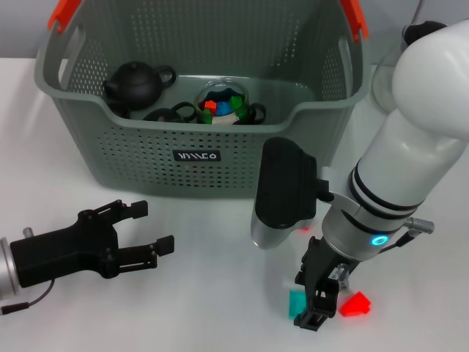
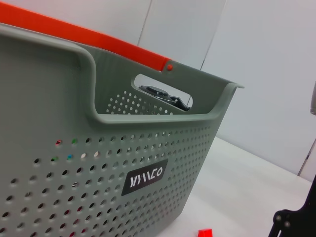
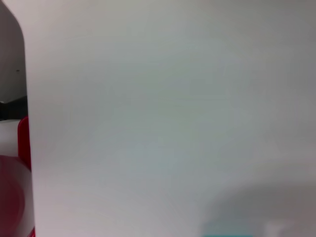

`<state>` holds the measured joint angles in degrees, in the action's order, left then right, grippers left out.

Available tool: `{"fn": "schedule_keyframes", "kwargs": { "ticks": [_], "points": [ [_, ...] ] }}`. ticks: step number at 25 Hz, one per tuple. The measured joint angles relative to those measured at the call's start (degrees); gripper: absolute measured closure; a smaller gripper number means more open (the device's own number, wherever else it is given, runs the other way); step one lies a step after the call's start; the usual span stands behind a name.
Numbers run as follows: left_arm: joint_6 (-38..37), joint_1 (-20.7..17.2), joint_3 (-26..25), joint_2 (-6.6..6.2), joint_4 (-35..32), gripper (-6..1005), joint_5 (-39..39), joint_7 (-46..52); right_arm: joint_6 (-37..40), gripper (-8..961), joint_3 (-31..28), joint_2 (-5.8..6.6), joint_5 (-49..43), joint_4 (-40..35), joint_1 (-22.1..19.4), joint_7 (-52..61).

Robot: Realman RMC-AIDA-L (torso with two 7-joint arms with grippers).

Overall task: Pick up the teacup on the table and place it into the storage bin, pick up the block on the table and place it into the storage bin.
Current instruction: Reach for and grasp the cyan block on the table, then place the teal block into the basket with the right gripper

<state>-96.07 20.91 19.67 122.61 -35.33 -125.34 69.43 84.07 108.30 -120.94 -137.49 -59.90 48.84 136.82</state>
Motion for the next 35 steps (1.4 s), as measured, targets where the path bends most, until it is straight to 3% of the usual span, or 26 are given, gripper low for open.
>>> {"fn": "schedule_keyframes", "kwargs": {
  "ticks": [9,28,32,35],
  "points": [
    [0.5,-0.1,0.0,0.00,0.0,67,0.0,0.0,-0.5,278,1.2,0.00,0.2,0.4,-0.1,0.5],
    [0.5,-0.3,0.0,0.09,0.0,67,-0.1,0.0,-0.5,446,2.7,0.05,0.0,0.0,-0.7,-0.2],
    [0.5,-0.3,0.0,0.09,0.0,67,-0.1,0.0,0.5,501,1.6,0.44,-0.1,-4.7,-2.3,0.2],
    [0.5,-0.3,0.0,0.09,0.0,67,-0.1,0.0,2.8,528,-3.2,0.65,0.1,-10.4,-4.9,-0.6]
  ]
}}
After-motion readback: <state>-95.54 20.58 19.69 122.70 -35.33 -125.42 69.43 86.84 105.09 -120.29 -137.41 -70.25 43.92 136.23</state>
